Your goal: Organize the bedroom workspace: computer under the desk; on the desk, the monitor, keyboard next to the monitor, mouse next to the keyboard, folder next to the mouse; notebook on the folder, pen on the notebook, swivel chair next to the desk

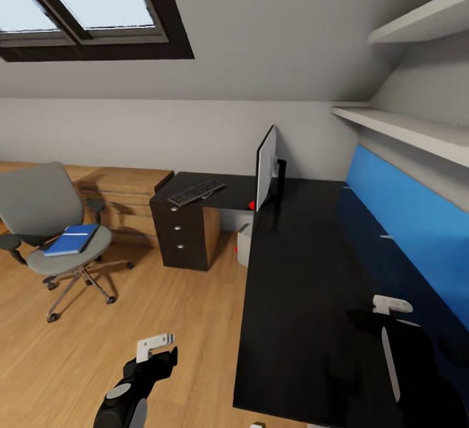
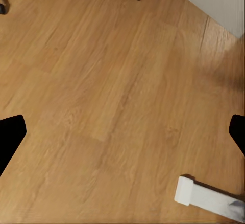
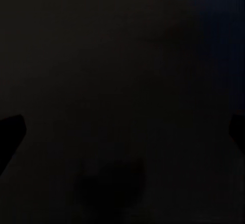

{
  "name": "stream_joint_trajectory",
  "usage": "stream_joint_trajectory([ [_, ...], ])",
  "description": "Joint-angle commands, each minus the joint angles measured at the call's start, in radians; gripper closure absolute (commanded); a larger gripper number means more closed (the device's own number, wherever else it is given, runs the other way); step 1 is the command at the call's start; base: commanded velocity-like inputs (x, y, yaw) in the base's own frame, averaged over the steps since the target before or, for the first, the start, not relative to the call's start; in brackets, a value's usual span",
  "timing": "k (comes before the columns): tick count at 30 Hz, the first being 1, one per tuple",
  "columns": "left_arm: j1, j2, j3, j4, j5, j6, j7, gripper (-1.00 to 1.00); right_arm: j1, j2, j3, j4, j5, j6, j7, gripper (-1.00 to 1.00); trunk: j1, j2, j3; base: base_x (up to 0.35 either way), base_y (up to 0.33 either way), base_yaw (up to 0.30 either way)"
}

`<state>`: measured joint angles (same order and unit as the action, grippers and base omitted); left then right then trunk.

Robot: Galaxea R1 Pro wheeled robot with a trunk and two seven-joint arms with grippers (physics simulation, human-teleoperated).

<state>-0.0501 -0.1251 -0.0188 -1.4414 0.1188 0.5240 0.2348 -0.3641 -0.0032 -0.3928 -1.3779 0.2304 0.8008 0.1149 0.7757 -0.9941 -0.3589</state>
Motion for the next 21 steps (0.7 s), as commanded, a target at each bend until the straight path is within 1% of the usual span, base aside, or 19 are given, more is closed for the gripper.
stream_joint_trajectory([
  [1, 0.000, 0.000, -0.005, 0.001, 0.010, 0.004, 0.009, -1.00, -0.001, -0.005, -0.001, 0.001, 0.011, 0.004, 0.011, -1.00, 0.000, -0.001, 0.000, 0.000, -0.059, -0.261],
  [7, 0.000, -0.001, -0.007, 0.008, 0.010, 0.004, 0.009, -1.00, -0.001, -0.019, -0.001, 0.002, 0.009, 0.003, 0.015, -1.00, 0.000, -0.001, 0.004, 0.000, -0.109, -0.264],
  [11, 0.000, -0.002, -0.007, 0.009, 0.010, 0.003, 0.008, -1.00, -0.001, -0.021, 0.000, 0.007, 0.010, 0.002, 0.016, -1.00, 0.000, -0.001, 0.006, 0.000, -0.133, -0.260],
  [14, 0.000, -0.002, -0.008, 0.010, 0.010, 0.002, 0.008, -1.00, -0.001, -0.022, 0.001, 0.013, 0.013, -0.006, 0.017, -1.00, 0.000, -0.001, 0.007, 0.000, -0.135, -0.152],
  [17, 0.000, -0.002, -0.021, 0.015, 0.010, 0.000, 0.009, -1.00, -0.001, -0.023, 0.001, 0.022, 0.014, -0.034, 0.017, -1.00, 0.000, -0.001, 0.008, 0.000, -0.135, -0.056],
  [18, 0.000, 0.000, -0.044, 0.020, 0.010, -0.002, 0.009, -1.00, -0.001, -0.029, 0.002, 0.041, 0.016, -0.077, 0.016, -1.00, 0.000, -0.001, 0.008, 0.000, -0.099, -0.015],
  [21, 0.000, 0.001, -0.054, 0.021, 0.009, -0.003, 0.008, -1.00, -0.001, -0.046, 0.002, 0.073, 0.016, -0.131, 0.016, -1.00, 0.000, -0.001, 0.008, 0.000, -0.063, -0.008],
])
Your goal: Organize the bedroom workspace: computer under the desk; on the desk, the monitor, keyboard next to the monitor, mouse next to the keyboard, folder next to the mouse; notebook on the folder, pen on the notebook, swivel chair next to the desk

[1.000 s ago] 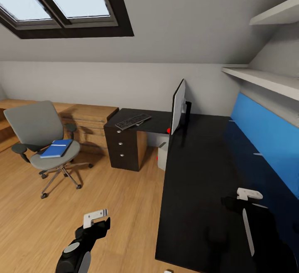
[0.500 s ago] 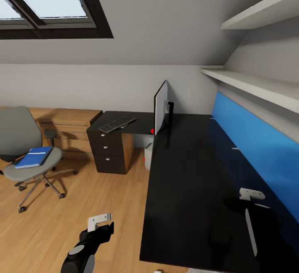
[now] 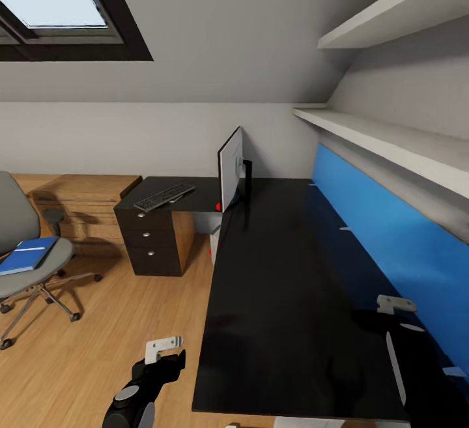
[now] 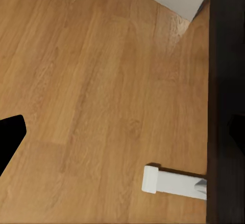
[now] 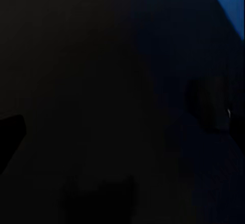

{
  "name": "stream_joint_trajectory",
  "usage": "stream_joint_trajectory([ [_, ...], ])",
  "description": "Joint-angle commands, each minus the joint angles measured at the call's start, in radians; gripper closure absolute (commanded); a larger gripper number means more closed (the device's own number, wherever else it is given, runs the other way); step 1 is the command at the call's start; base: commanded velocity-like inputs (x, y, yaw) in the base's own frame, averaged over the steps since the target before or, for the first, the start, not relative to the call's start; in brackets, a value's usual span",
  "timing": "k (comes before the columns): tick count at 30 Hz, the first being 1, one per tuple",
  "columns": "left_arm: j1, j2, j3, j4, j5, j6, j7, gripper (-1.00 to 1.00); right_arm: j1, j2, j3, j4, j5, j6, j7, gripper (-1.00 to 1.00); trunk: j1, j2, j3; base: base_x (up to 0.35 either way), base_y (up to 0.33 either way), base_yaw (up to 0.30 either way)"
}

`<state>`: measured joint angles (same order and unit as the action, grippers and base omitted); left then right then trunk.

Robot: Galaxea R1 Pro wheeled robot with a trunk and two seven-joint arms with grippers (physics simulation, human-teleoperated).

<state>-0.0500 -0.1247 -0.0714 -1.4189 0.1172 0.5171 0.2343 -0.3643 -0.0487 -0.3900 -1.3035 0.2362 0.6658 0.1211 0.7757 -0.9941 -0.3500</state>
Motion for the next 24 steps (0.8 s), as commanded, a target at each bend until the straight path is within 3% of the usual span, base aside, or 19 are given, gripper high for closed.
stream_joint_trajectory([
  [1, 0.001, 0.001, -0.041, -0.006, 0.010, 0.002, 0.009, -1.00, -0.001, -0.033, -0.002, 0.058, 0.009, -0.087, 0.009, -1.00, 0.000, -0.001, -0.001, 0.000, -0.227, -0.001],
  [4, 0.001, 0.003, -0.064, -0.007, 0.010, 0.001, 0.010, -1.00, -0.001, -0.065, -0.003, 0.093, 0.004, -0.122, 0.010, -1.00, 0.000, -0.001, -0.001, 0.000, -0.243, -0.001],
  [12, 0.001, 0.004, -0.069, -0.007, 0.010, 0.003, 0.010, -1.00, -0.001, -0.086, -0.003, 0.131, 0.005, -0.208, 0.012, -1.00, 0.000, -0.001, -0.001, 0.000, -0.071, 0.000],
  [17, 0.001, 0.004, -0.070, -0.007, 0.011, 0.003, 0.010, -1.00, -0.006, -0.135, -0.003, 0.237, -0.008, -0.240, 0.016, -1.00, 0.000, -0.001, -0.001, 0.000, -0.009, 0.000],
  [24, 0.001, 0.004, -0.070, -0.008, 0.010, 0.003, 0.010, -1.00, -0.012, -0.153, -0.003, 0.307, -0.020, -0.268, 0.020, -1.00, 0.000, -0.001, -0.001, 0.017, -0.009, 0.000],
])
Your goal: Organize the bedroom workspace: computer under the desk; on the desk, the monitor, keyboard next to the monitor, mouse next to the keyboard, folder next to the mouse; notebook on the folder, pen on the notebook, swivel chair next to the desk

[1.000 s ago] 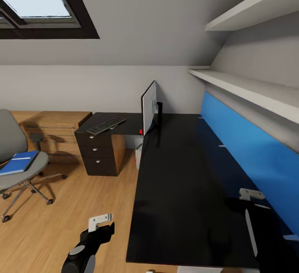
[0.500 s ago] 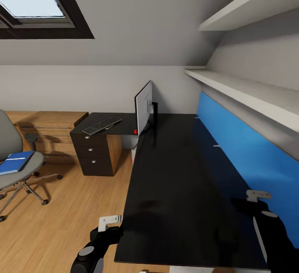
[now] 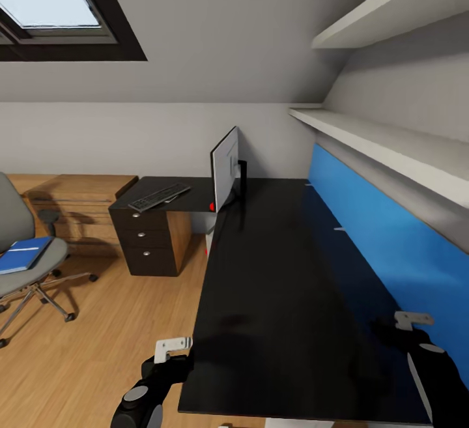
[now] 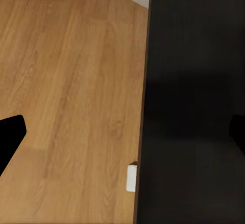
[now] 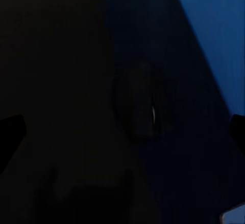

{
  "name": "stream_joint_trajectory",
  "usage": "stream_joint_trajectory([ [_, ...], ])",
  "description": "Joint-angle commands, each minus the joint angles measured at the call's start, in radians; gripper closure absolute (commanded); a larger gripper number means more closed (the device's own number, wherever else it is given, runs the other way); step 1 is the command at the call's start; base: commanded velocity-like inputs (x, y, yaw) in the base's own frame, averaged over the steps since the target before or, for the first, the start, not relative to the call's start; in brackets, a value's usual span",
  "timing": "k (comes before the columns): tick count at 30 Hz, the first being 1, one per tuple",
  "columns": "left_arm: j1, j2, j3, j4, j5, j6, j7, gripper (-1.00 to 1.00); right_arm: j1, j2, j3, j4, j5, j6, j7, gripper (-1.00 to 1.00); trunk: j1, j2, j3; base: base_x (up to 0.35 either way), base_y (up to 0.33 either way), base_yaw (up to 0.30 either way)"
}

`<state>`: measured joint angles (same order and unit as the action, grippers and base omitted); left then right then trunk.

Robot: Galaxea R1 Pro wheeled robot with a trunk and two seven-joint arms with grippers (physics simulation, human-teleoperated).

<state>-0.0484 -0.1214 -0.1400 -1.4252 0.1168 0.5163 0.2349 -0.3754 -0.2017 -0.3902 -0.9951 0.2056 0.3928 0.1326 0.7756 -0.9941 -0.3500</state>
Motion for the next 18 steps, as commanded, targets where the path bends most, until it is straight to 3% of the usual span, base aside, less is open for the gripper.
stream_joint_trajectory([
  [1, -0.001, 0.000, -0.001, -0.001, 0.011, 0.004, 0.009, -1.00, -0.001, 0.000, -0.002, 0.001, 0.009, 0.004, 0.008, -1.00, 0.000, -0.001, -0.001, 0.115, -0.077, 0.000],
  [8, -0.001, 0.000, -0.001, 0.000, 0.011, 0.004, 0.009, -1.00, -0.002, 0.001, -0.003, 0.000, -0.003, 0.002, 0.007, -1.00, 0.000, -0.001, -0.001, 0.167, -0.152, 0.000],
  [18, -0.001, 0.000, -0.001, 0.000, 0.011, 0.005, 0.009, -1.00, -0.002, 0.000, -0.003, 0.000, -0.003, 0.002, 0.006, -1.00, 0.000, -0.001, -0.001, 0.028, -0.028, 0.000],
])
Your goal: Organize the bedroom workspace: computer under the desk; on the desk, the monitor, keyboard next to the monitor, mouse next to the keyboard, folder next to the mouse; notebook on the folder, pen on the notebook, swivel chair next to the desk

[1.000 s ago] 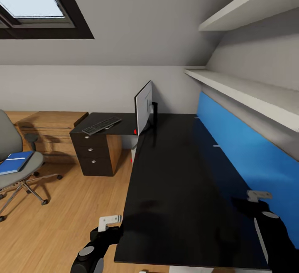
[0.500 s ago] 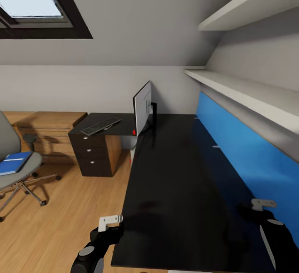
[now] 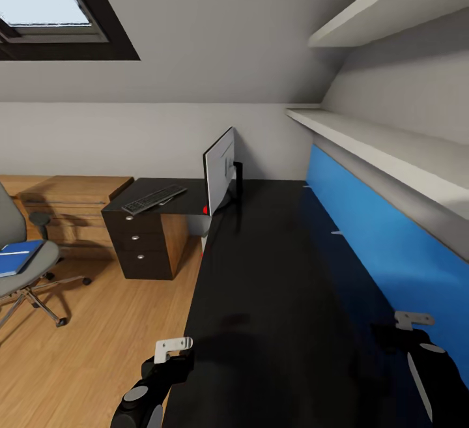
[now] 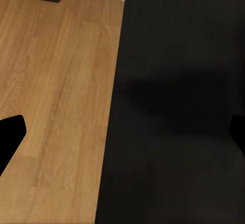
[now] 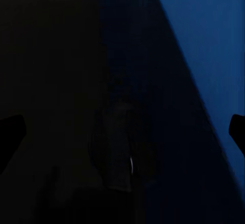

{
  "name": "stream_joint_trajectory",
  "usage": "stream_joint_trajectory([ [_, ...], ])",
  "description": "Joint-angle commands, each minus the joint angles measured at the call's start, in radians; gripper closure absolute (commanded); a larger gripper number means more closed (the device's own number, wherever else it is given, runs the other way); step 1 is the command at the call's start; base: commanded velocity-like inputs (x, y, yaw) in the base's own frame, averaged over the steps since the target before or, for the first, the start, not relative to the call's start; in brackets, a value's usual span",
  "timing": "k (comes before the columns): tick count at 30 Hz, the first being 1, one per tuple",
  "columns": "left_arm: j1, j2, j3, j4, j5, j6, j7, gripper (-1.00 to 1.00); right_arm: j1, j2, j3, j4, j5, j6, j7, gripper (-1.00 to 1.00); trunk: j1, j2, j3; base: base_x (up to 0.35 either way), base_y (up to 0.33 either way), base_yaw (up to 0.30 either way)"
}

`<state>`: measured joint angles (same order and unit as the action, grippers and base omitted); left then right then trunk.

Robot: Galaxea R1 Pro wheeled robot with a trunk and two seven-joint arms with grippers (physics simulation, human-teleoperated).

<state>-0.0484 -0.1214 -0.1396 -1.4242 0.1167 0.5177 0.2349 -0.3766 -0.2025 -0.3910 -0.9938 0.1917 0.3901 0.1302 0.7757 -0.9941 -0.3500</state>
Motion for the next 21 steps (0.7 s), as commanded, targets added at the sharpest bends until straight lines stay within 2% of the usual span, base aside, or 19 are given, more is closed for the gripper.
stream_joint_trajectory([
  [1, -0.001, 0.000, -0.001, -0.002, 0.011, 0.004, 0.009, -1.00, -0.001, 0.000, -0.003, -0.002, 0.011, 0.005, 0.009, -1.00, 0.000, -0.001, -0.001, 0.005, -0.005, 0.000],
  [13, -0.001, 0.000, -0.003, -0.005, 0.012, 0.003, 0.009, -1.00, -0.007, -0.006, -0.003, 0.033, -0.008, 0.005, 0.012, -1.00, 0.000, -0.001, -0.001, 0.001, -0.001, 0.000],
  [16, -0.001, -0.001, -0.004, -0.010, 0.012, 0.002, 0.009, -1.00, -0.027, -0.028, -0.004, 0.093, -0.014, -0.003, 0.012, -1.00, 0.000, -0.001, -0.001, 0.000, 0.000, 0.000],
  [21, -0.001, -0.001, -0.007, -0.026, 0.012, 0.003, 0.009, -1.00, -0.051, -0.043, -0.005, 0.152, -0.018, -0.040, 0.012, -1.00, 0.000, -0.001, -0.001, 0.000, 0.000, 0.000],
])
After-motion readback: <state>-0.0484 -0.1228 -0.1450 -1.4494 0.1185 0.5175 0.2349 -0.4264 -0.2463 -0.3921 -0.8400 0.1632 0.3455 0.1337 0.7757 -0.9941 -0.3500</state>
